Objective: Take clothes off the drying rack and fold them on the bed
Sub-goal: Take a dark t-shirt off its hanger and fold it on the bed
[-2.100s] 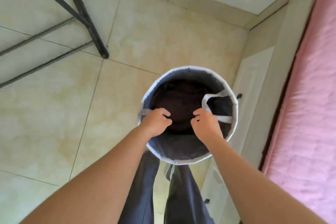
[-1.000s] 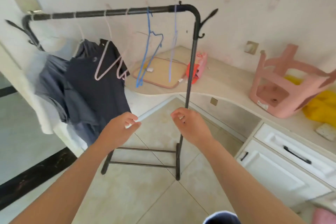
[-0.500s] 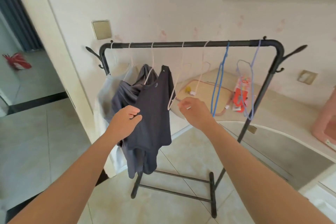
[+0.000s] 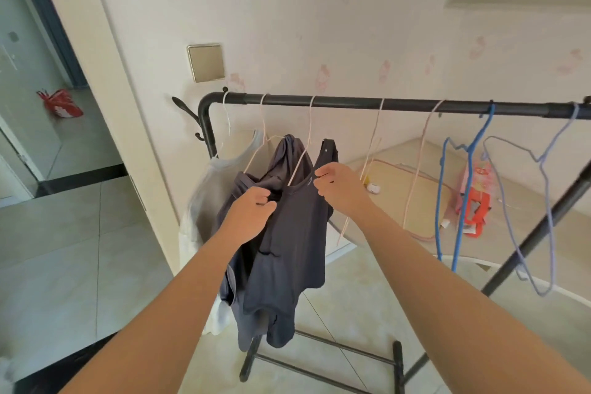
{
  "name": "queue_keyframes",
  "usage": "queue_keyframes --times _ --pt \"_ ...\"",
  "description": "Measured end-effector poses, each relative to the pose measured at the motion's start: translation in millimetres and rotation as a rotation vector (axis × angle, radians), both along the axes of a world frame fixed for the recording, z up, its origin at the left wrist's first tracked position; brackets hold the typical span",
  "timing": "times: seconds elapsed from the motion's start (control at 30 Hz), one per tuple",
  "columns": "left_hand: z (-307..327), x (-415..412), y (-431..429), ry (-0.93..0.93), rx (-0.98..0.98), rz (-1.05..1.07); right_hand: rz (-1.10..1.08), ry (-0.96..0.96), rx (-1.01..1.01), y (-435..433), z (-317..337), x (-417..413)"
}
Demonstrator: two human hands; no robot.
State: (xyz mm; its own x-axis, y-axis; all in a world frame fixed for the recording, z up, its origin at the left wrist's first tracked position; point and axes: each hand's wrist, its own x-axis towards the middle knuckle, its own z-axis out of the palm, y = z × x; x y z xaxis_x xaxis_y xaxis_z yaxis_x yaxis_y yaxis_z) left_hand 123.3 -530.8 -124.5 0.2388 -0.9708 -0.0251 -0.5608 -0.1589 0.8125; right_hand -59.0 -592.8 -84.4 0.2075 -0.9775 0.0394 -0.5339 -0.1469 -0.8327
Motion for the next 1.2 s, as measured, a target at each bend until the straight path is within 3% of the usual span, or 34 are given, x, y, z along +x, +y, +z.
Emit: queue_keyframes --times 0.17,0.33,0.43,0.57,0.7,0.93,1.03,1.2 --pt "-23.2 -2.5 -33.7 0.028 -0.005 -0.170 -0.110 -0.097 0.113 -36.3 -12.1 27.6" --pt "-43.2 -6.4 -64.8 0.241 0.130 -0.326 -0.231 -0.458 0.261 -47.7 -7.9 51.1" --pt "-44.6 -4.3 -84.5 0.261 0.165 -0.461 -0.338 -0.653 0.272 -54.3 0.0 62.7" --pt "-39.8 0.5 -110.1 0.198 0.125 -0.630 -0.569 -0.494 0.130 -68.8 -0.6 66.4" --pt "-31.8 7.2 -129.2 0.151 0.094 -0.649 -0.666 -0.298 -0.010 -70.6 3.6 70.4" --pt "-21.1 11.7 -151.2 0.172 -0.051 -0.604 -0.796 -0.316 -0.026 -64.1 33.2 54.3" --pt "-17.0 12.9 -154.9 0.218 -0.116 -0.575 -0.804 -0.209 -0.039 -50.3 41.4 44.0" --pt "-11.0 10.1 -153.6 0.103 -0.445 -0.571 -0.766 -0.076 -0.068 -23.6 35.0 34.6"
